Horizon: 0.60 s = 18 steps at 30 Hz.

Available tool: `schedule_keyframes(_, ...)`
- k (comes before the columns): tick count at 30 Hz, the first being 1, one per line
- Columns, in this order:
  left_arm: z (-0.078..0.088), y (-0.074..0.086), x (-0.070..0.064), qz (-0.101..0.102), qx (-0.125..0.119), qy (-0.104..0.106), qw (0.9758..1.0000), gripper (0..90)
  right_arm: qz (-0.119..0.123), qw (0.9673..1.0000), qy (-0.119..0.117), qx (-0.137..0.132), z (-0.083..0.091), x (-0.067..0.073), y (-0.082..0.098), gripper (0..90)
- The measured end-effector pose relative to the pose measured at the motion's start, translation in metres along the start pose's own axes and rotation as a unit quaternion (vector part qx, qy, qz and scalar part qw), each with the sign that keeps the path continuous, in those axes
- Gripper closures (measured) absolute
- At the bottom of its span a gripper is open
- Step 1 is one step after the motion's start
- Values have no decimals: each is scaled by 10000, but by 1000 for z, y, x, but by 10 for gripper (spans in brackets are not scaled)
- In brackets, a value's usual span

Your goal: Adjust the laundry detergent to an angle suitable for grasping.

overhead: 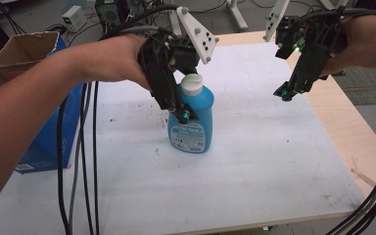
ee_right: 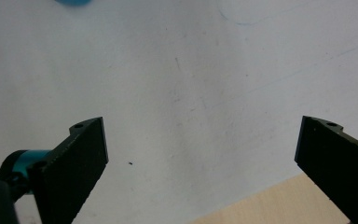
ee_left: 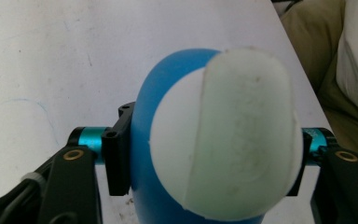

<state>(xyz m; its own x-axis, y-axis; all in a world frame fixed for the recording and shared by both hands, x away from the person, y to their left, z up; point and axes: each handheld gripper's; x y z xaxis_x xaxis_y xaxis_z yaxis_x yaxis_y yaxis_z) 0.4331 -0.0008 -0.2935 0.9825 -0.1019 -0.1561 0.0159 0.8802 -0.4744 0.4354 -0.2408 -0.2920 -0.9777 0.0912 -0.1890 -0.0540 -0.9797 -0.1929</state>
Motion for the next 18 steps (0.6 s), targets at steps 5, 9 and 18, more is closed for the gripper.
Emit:
schedule_keyframes(5, 5, 2, 0, 203, -100, 57, 9997, 243, -7, 10000, 5, 3, 0, 1, -1, 15)
schedule_keyframes(9, 13, 2, -1, 303, -326, 101, 9990, 232, 16, 10000, 23, 10, -1, 1, -2, 16)
schedule_keyframes(18, 33, 5, -3, 599, -855, -71, 9945, 191, -3, 10000, 52, 16, 1, 3, -2, 16)
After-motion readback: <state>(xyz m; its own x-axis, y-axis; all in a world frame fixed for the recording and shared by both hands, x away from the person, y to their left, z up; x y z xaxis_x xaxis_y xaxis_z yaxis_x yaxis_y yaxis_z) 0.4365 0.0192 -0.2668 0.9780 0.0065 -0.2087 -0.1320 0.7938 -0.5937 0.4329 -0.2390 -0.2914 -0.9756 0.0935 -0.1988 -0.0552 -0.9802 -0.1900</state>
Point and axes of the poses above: each handheld gripper's, and its own axes: z roughly backward along the jaws, y roughly out of its underside, x roughly to its left, and after that the axes turned 13 degrees about z, right-handed
